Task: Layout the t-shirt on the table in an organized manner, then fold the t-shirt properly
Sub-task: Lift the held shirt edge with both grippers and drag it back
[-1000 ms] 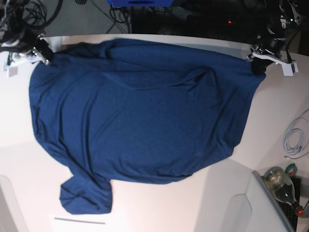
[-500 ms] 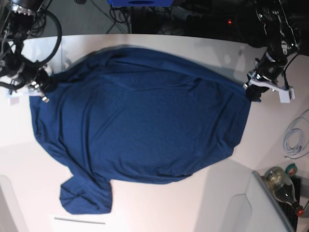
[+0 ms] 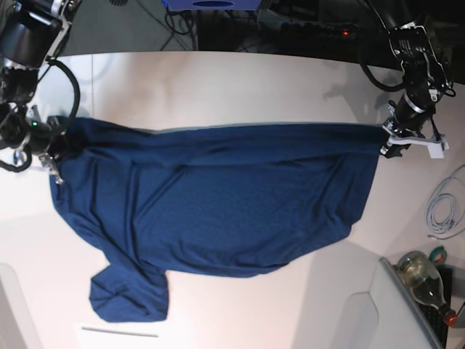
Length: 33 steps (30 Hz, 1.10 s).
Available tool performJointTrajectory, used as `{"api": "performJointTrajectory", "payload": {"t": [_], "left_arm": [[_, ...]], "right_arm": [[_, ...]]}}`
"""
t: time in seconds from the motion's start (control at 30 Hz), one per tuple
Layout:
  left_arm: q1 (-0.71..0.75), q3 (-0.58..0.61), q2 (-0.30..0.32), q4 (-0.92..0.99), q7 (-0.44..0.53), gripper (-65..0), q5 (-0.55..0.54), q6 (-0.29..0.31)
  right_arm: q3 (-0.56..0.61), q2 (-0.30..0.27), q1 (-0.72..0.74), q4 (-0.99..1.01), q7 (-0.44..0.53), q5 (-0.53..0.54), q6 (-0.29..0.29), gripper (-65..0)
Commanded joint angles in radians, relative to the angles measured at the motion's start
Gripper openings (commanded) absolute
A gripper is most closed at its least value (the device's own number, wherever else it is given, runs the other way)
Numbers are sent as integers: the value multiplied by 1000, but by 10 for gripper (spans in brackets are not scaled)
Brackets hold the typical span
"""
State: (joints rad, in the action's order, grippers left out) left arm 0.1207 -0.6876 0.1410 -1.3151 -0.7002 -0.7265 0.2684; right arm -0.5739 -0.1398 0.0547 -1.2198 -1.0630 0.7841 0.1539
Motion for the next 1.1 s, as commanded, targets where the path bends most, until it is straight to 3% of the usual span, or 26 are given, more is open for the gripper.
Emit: {"api": "performJointTrajectory", "payload": {"t": [0.0,0.27,0.33,0.43,0.53,0.73,0.83,0.9,1.0,1.07], "left_arm": [[-16,1,10,-4,14,-650,-11,12],[-83,50,12,102,15,-650,-11,7],[-102,76,13,107,15,-650,-9,-30],[-122,111,13,107,17,-650,-9,-76],[-137,145,15,108,17,-650,-9,-82],[-143,167,44,110,17,-650,-9,-83],[-140,162,50,98,17,-640,-9,-83],[-138,167,67,87,17,-461,-9,-83],[-106,157,75,41,18,-171,-11,-76],[-65,156,84,-17,21,-30,-11,-76]], "right_arm": [[-1,-21,29,-2,7,16,-3,-650],[1,-39,70,57,7,15,-3,-650],[7,-51,84,87,7,15,-3,-650],[85,-76,104,125,31,15,-3,-650],[162,-87,106,127,73,16,-3,-638],[173,-94,80,73,79,18,-3,-386],[171,-93,30,-45,83,22,-7,-344],[171,-90,-19,-160,85,24,-10,-344],[171,-63,-114,-341,117,24,-92,-344],[171,-47,-181,-432,162,24,-132,-344]]}}
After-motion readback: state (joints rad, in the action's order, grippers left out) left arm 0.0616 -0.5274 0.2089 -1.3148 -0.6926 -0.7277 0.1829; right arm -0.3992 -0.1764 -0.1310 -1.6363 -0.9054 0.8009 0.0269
